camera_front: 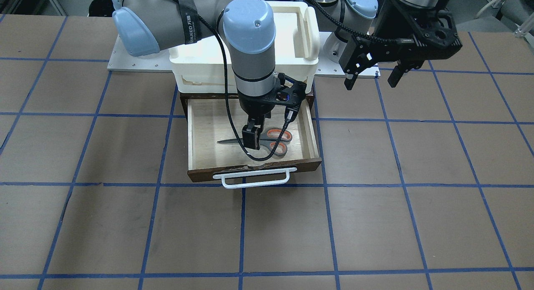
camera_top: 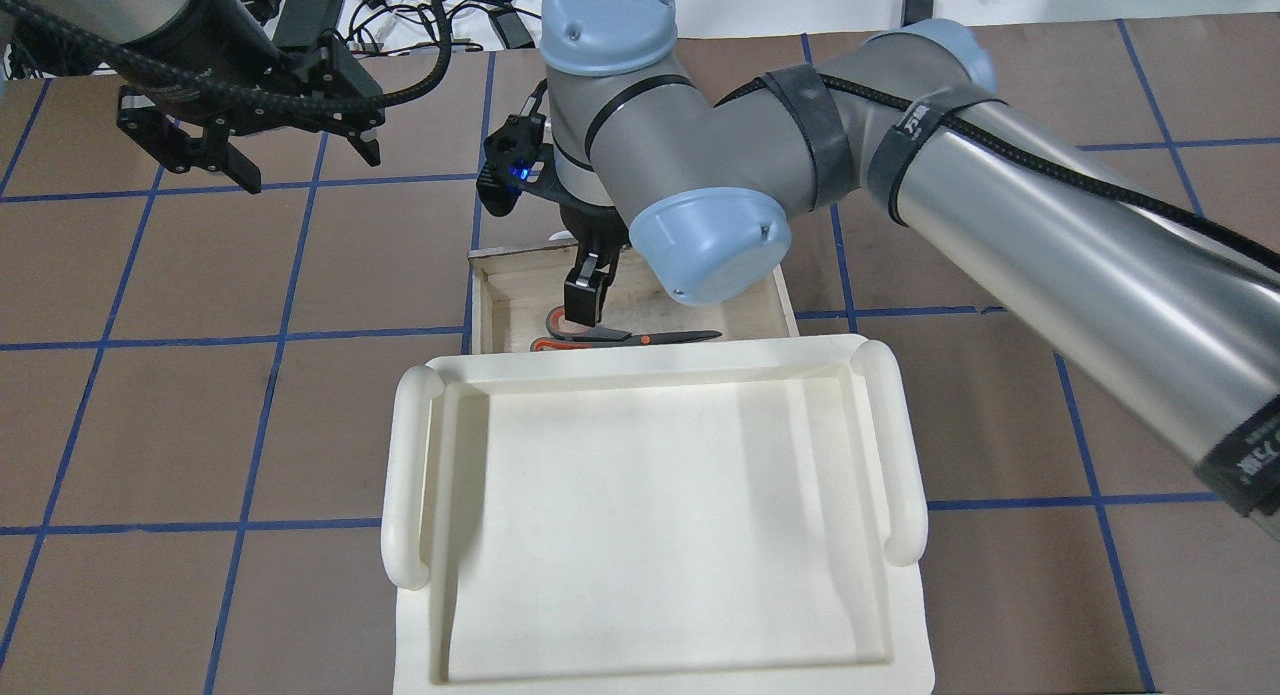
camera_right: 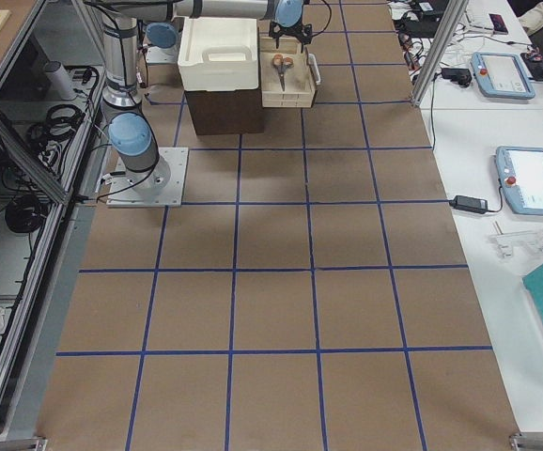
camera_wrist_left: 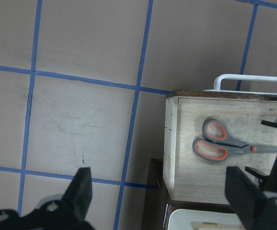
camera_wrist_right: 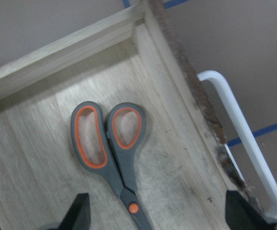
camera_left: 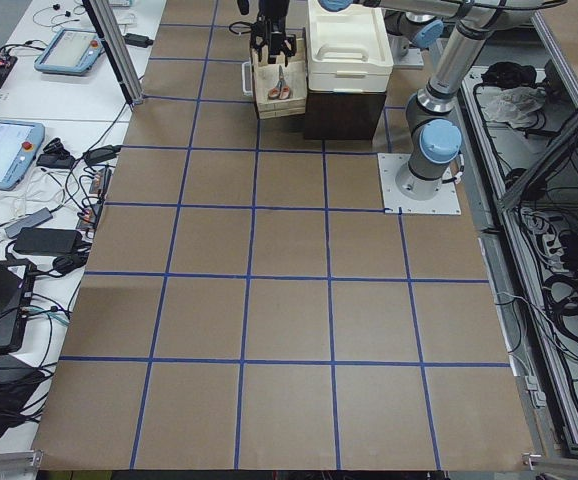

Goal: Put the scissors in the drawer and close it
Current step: 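Raise the right gripper away while the left arm swings over the drawer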

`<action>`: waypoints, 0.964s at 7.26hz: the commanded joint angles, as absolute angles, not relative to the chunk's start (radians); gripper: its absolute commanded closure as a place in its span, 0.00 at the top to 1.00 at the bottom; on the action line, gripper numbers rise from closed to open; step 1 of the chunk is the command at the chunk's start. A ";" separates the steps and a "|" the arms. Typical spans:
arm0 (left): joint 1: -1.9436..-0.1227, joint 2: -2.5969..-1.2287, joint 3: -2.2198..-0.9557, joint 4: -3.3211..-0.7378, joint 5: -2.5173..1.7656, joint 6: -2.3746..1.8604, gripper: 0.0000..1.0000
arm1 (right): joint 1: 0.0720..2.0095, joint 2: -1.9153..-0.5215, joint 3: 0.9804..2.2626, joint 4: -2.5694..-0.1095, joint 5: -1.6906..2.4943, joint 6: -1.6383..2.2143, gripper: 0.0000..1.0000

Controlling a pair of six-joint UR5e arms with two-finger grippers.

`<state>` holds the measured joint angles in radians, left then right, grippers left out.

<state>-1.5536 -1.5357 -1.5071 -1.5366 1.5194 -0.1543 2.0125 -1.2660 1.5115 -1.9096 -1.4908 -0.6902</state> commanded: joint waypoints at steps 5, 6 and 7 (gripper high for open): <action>-1.715 -1.846 -1.432 -1.183 1.551 -0.236 1.00 | 1.679 -1.458 1.500 -1.711 -1.500 -0.129 1.00; -1.742 -1.927 -1.390 -1.151 1.595 -0.262 1.00 | 1.637 -1.472 1.502 -1.710 -1.502 -0.127 1.00; -1.764 -1.986 -1.359 -1.144 1.604 -0.279 1.00 | 1.611 -1.476 1.503 -1.709 -1.511 -0.126 1.00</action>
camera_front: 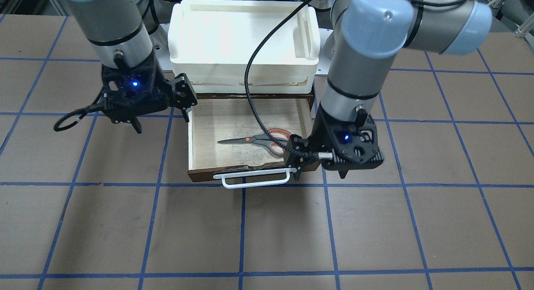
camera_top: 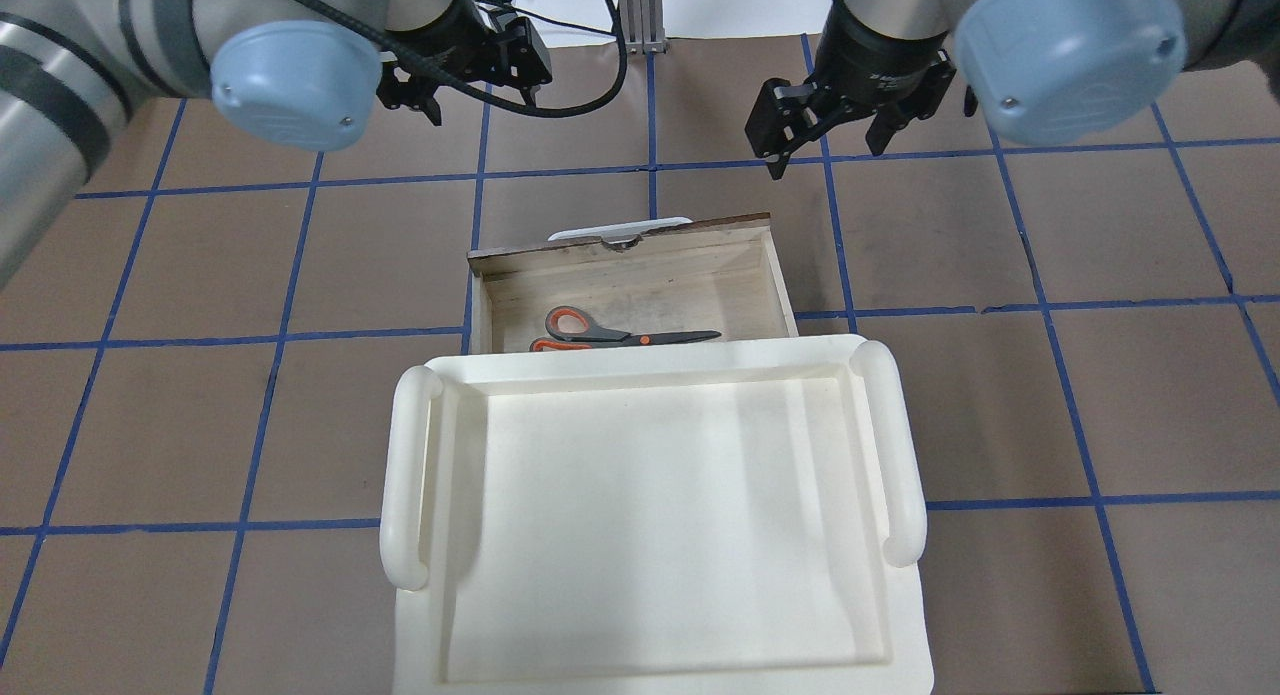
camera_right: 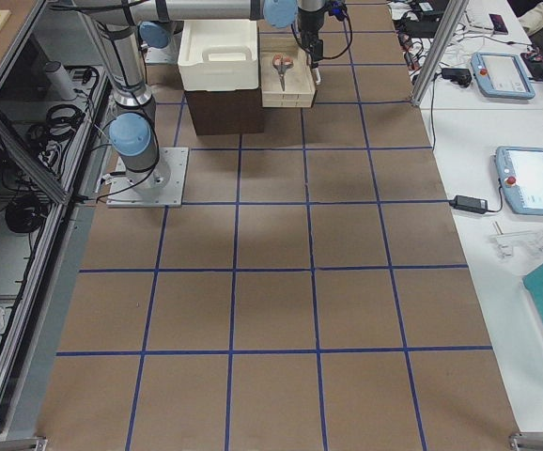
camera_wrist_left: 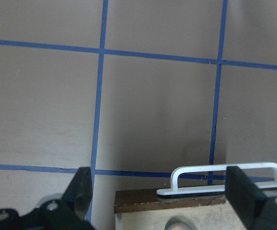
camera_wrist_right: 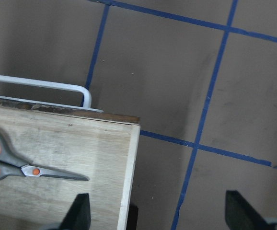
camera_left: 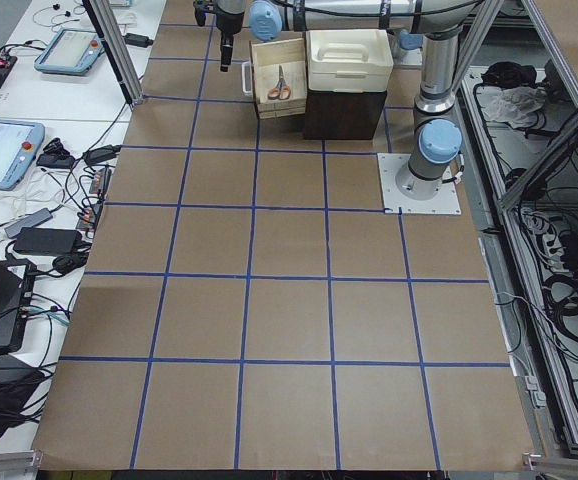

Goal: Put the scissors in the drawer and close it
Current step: 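Raise the right gripper away while the left arm swings over the drawer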

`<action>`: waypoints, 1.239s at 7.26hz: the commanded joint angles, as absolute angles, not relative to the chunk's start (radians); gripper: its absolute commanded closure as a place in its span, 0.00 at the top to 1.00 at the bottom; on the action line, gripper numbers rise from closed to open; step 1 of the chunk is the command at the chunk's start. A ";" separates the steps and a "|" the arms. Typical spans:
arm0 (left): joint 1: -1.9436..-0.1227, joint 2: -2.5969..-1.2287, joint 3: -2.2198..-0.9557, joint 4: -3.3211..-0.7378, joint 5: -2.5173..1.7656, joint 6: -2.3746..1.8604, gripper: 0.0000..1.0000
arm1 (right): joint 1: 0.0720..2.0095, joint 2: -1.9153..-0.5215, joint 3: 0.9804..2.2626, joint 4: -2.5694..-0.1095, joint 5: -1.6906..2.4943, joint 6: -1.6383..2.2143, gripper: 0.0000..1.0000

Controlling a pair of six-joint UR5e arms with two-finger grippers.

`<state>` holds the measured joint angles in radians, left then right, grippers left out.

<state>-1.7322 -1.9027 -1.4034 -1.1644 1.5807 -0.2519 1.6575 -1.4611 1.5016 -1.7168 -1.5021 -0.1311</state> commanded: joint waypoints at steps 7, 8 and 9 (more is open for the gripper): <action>-1.861 -2.273 -1.232 -1.117 1.631 -0.377 1.00 | 1.606 -1.572 1.516 -1.628 -1.577 -0.097 1.00; -1.868 -2.284 -1.232 -1.135 1.631 -0.374 1.00 | 1.605 -1.571 1.516 -1.614 -1.548 -0.095 1.00; -1.871 -2.286 -1.232 -1.213 1.628 -0.338 1.00 | 1.605 -1.572 1.516 -1.573 -1.549 -0.091 1.00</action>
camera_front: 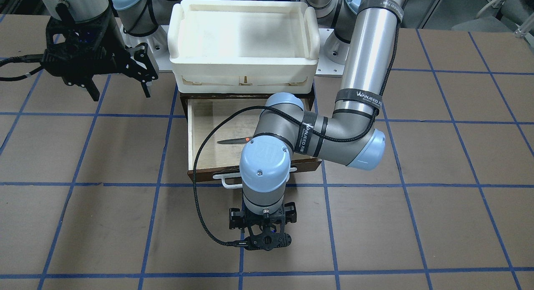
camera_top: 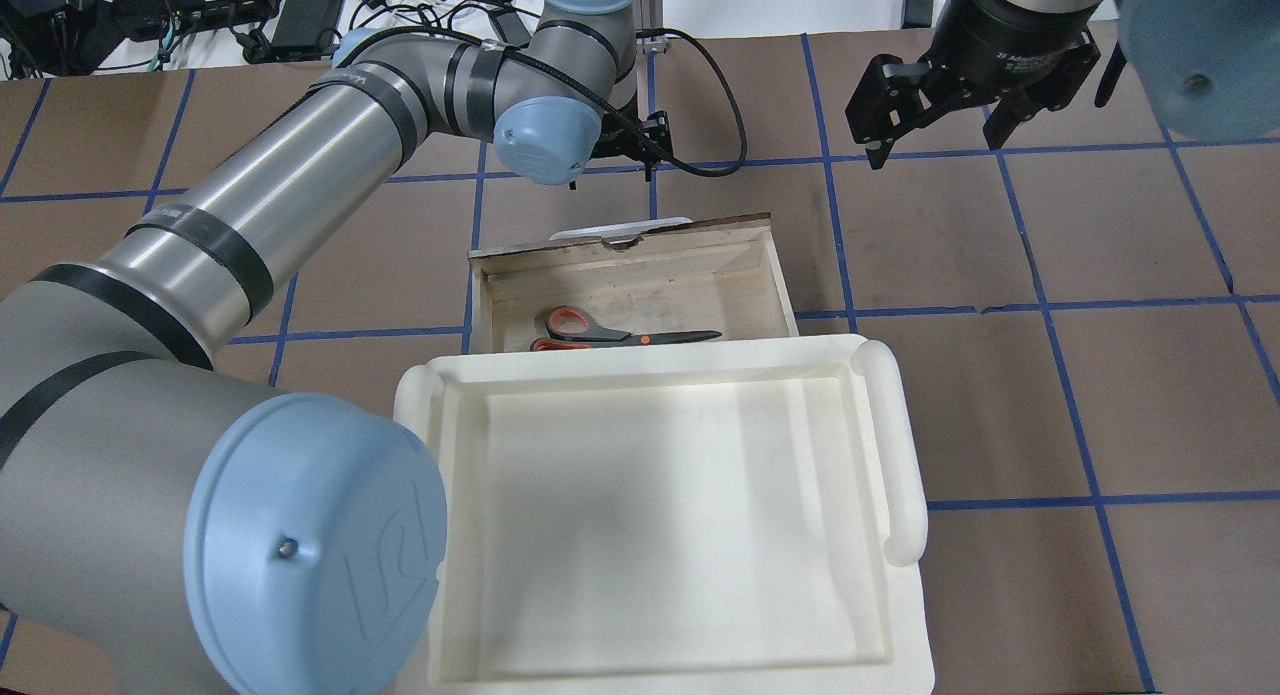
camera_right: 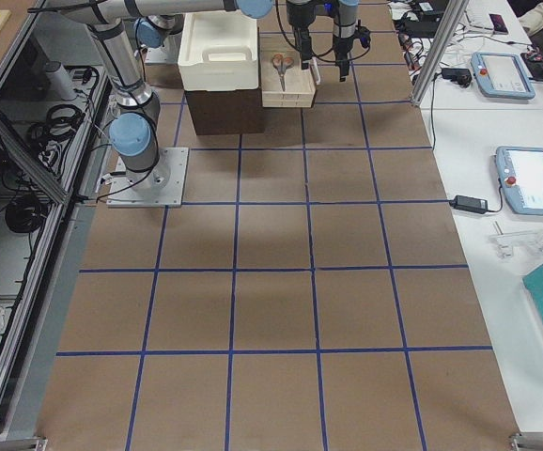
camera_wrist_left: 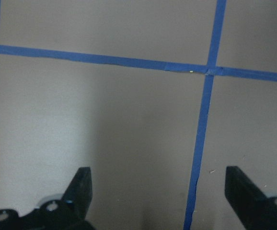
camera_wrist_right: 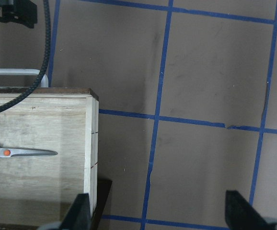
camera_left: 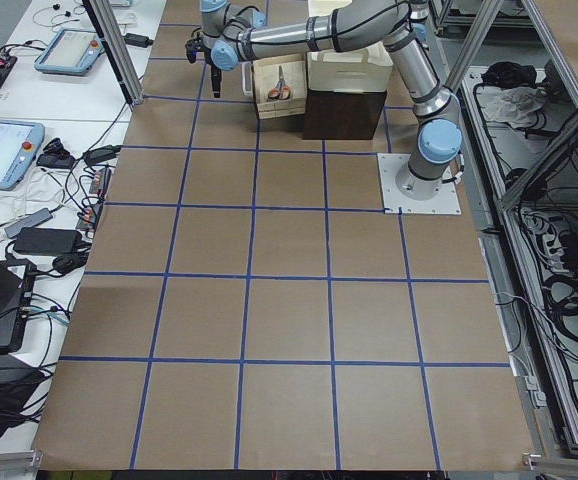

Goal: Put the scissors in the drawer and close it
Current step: 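Push the drawer front with the left gripper toward the cabinet to close it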

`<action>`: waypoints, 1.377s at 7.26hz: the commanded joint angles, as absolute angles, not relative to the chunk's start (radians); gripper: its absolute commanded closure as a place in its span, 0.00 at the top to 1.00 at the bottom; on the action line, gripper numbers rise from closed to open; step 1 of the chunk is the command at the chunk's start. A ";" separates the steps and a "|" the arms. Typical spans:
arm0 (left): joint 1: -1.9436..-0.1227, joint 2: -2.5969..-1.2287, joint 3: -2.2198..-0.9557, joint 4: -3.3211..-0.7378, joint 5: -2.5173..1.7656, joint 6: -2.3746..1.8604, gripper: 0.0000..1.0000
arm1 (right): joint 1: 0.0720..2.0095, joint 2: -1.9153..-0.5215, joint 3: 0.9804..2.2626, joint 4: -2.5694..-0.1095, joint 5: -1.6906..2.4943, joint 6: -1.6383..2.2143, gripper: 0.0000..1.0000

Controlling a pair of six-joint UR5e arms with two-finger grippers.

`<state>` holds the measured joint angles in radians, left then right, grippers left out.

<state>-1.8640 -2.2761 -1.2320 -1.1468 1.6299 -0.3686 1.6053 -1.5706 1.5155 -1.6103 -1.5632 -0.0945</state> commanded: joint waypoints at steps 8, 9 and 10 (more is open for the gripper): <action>-1.887 -2.192 -1.282 -1.433 1.499 -0.331 1.00 | 1.603 -1.574 1.516 -1.583 -1.559 -0.083 1.00; -1.890 -2.168 -1.296 -1.440 1.499 -0.331 1.00 | 1.603 -1.574 1.516 -1.585 -1.560 -0.083 1.00; -1.893 -2.145 -1.334 -1.448 1.499 -0.330 1.00 | 1.603 -1.574 1.516 -1.585 -1.560 -0.083 1.00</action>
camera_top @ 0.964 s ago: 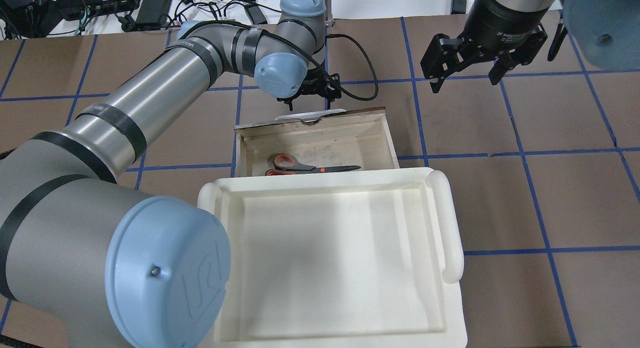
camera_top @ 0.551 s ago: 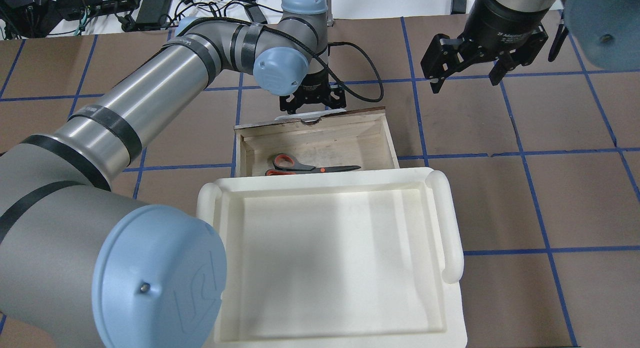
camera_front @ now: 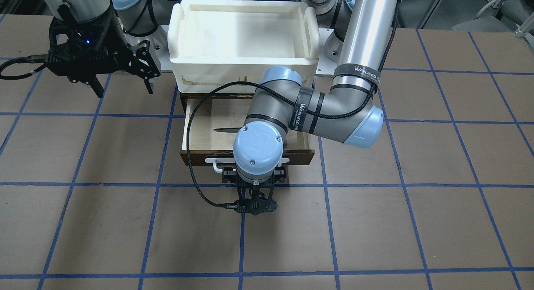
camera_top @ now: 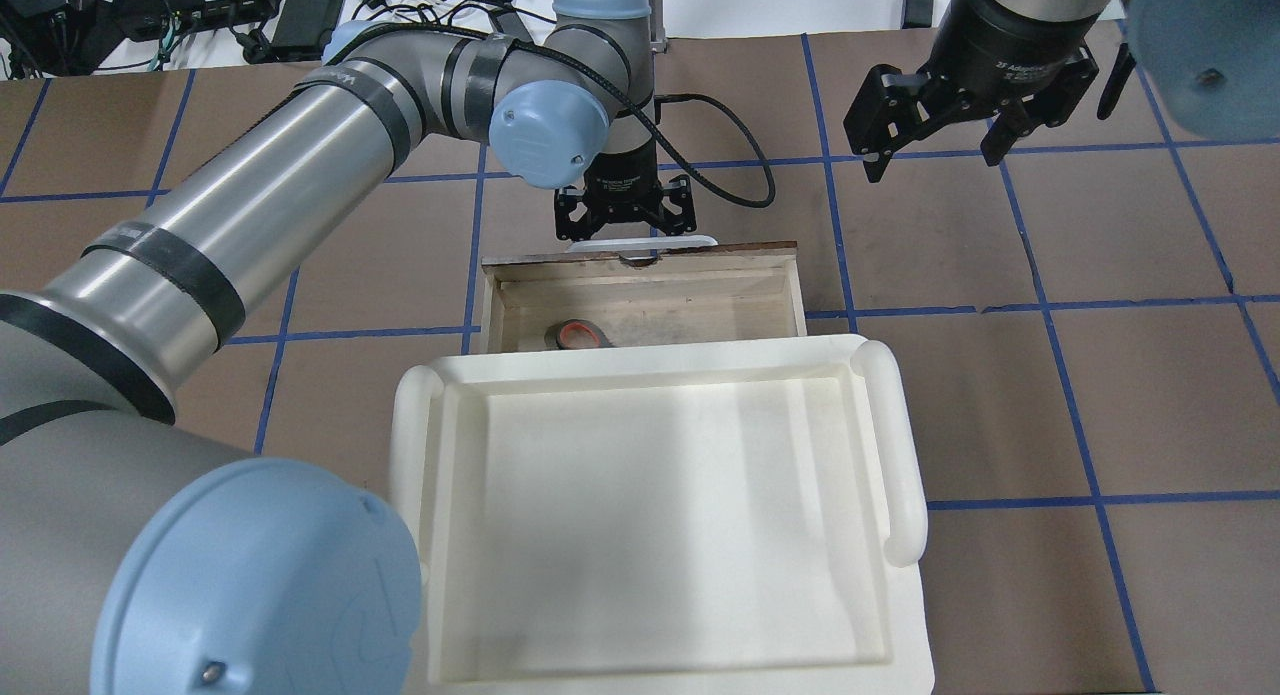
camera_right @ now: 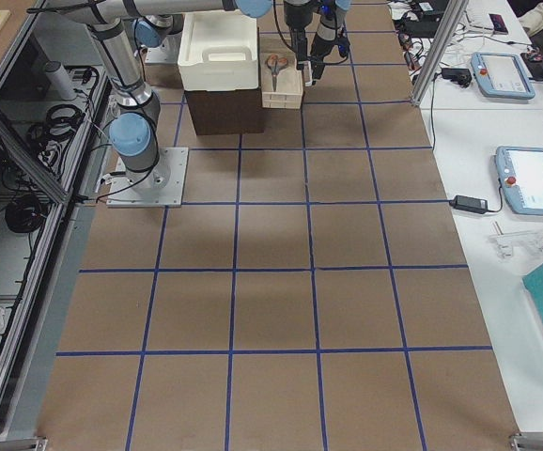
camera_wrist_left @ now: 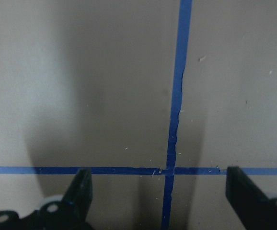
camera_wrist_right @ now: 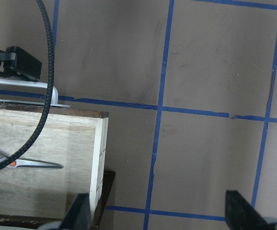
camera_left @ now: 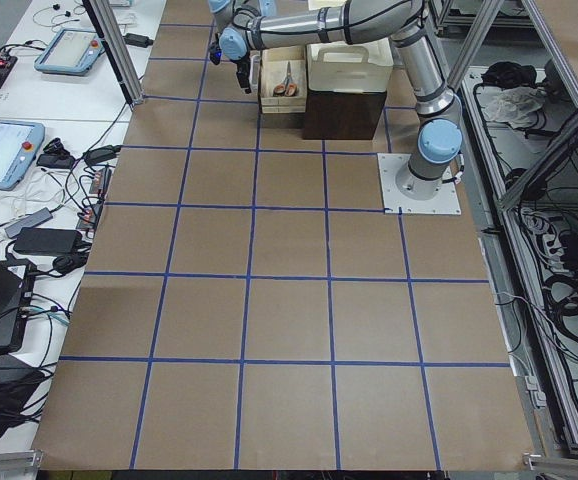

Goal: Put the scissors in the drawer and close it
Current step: 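Push the drawer front with the left gripper toward the cabinet to close it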

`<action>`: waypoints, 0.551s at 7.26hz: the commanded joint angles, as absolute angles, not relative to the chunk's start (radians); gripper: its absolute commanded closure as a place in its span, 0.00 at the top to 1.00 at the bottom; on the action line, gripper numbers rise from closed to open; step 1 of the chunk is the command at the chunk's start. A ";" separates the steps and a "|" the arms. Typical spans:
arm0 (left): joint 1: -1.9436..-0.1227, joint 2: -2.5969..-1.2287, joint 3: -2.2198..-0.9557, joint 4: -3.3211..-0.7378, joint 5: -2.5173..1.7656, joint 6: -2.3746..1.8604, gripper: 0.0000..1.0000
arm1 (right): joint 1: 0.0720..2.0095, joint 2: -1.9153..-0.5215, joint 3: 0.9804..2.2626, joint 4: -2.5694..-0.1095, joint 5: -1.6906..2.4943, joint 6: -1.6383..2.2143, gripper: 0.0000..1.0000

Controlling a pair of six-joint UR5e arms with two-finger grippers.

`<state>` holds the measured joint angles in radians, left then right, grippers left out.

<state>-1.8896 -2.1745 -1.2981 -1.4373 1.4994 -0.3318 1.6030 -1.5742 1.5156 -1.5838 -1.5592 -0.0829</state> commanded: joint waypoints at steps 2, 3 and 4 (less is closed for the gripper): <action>-1.920 -2.077 -1.412 -1.450 1.497 -0.330 1.00 | 1.603 -1.574 1.516 -1.585 -1.560 -0.083 1.00; -1.933 -2.059 -1.434 -1.480 1.500 -0.330 1.00 | 1.603 -1.574 1.516 -1.586 -1.560 -0.083 1.00; -1.937 -2.033 -1.457 -1.523 1.496 -0.330 1.00 | 1.603 -1.574 1.516 -1.586 -1.560 -0.083 1.00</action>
<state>-1.9265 -2.0659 -1.4251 -1.4787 1.4984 -0.3298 1.6030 -1.5739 1.5156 -1.5856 -1.5600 -0.0828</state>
